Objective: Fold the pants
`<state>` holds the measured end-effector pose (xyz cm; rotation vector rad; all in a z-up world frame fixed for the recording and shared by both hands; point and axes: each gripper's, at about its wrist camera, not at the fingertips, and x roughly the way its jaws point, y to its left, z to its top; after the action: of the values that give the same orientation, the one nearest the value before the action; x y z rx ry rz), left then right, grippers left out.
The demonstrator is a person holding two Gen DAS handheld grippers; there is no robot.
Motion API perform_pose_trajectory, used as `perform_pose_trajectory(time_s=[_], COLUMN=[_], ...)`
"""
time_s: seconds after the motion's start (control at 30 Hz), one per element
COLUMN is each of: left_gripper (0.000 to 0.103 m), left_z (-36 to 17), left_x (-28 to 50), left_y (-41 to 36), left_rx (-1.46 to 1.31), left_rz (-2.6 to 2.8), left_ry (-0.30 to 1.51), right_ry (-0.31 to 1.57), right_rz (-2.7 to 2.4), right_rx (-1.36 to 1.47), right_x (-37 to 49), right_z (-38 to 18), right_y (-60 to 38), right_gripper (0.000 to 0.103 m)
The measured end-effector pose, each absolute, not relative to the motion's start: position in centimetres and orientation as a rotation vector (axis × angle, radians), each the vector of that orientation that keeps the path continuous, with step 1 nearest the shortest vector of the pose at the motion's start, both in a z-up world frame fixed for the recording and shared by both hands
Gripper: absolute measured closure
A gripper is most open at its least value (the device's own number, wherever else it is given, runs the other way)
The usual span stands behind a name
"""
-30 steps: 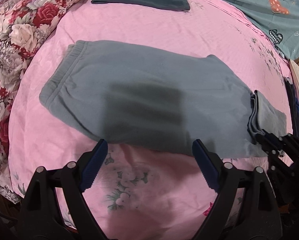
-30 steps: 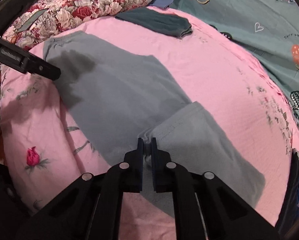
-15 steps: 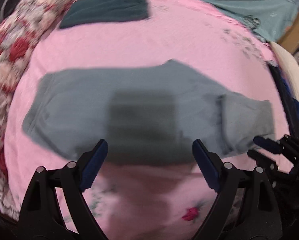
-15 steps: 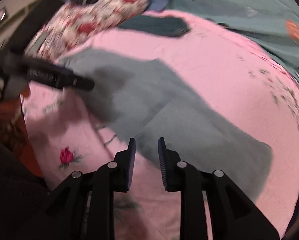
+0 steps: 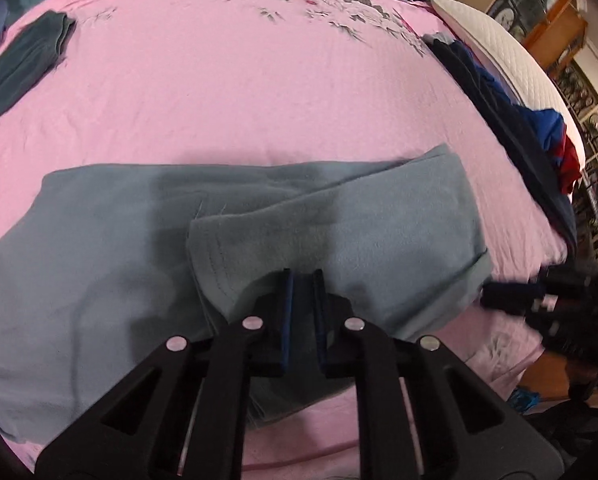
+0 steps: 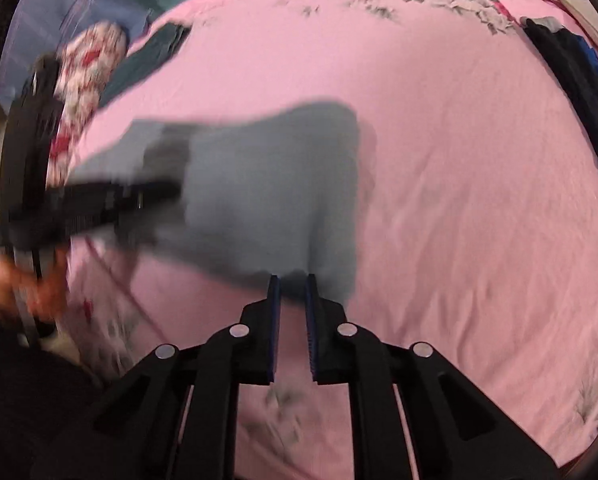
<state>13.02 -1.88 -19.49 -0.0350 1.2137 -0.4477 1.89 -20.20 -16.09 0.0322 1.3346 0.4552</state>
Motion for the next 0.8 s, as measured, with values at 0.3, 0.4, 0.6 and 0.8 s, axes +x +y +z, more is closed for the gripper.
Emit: perform_pose_trajectory(time_s=[0.3, 0.4, 0.6, 0.8], left_gripper=[0.092, 0.090, 0.043, 0.039], left_z=[-19.2, -18.7, -16.4, -16.1], left_x=[12.6, 12.8, 11.3, 8.3], left_y=[-1.3, 0.6, 9.1, 17.5], left_rx=[-0.037, -0.061, -0.150, -0.253], left_rz=[-0.456, -0.412, -0.190, -0.022], left_ry=[1.207, 1.206, 1.134, 1.132], right_ry=[1.148, 1.247, 1.126, 1.164], right_rz=[0.436, 0.361, 0.429, 0.412], right_rx=[0.219, 0.191, 0.201, 0.074], right_x=[4.6, 5.9, 7.2, 10.9], right_z=[-13.0, -16.2, -12.6, -16.7], right_y=[-19.4, -19.3, -16.5, -11.6], right_gripper=[0.085, 0.081, 0.078, 0.076])
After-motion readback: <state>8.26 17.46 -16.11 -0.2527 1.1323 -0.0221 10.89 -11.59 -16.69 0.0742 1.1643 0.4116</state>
